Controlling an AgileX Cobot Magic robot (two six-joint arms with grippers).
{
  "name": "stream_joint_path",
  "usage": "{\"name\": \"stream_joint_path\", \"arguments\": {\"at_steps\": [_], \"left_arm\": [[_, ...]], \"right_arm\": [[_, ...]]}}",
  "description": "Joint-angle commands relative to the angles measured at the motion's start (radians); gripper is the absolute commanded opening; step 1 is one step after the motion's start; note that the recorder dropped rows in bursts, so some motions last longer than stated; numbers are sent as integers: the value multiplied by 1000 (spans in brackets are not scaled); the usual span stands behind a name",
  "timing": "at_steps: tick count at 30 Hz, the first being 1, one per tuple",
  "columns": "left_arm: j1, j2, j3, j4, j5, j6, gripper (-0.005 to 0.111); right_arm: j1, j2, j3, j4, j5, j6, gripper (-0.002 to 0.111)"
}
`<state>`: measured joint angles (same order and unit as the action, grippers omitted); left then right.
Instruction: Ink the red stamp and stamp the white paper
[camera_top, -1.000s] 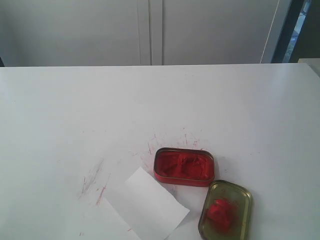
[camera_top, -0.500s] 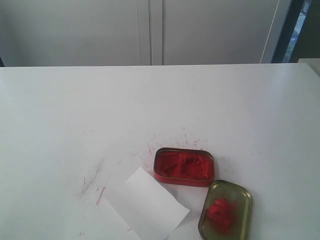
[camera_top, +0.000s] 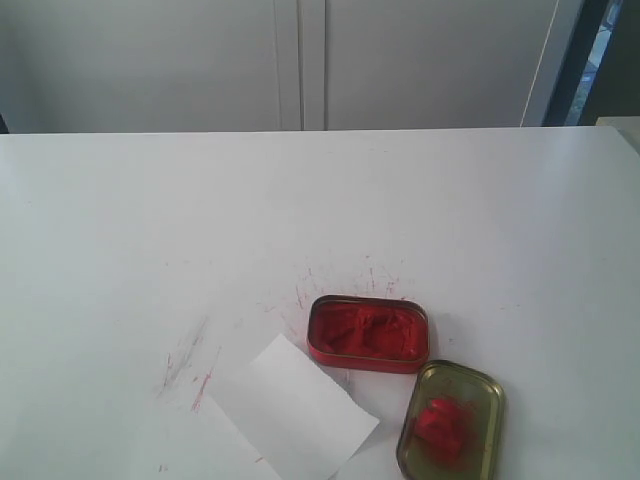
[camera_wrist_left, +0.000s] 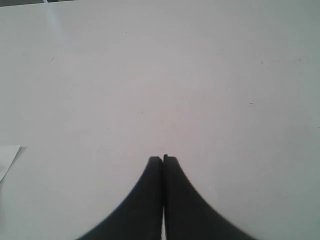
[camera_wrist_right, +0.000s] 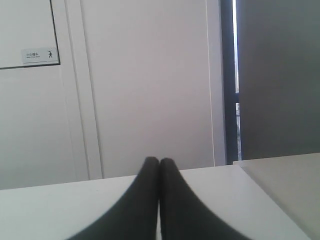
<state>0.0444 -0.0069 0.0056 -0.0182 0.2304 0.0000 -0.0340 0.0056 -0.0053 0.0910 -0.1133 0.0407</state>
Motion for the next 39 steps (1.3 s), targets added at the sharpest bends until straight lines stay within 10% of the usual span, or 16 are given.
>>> {"name": "stream_joint_path", "arguments": {"at_steps": [1, 39], "left_arm": [[2, 7, -6, -10, 1, 0, 0], [2, 7, -6, -10, 1, 0, 0]], "right_arm": [[4, -6, 5, -7, -23, 1, 0], [4, -6, 5, -7, -3, 1, 0]]}}
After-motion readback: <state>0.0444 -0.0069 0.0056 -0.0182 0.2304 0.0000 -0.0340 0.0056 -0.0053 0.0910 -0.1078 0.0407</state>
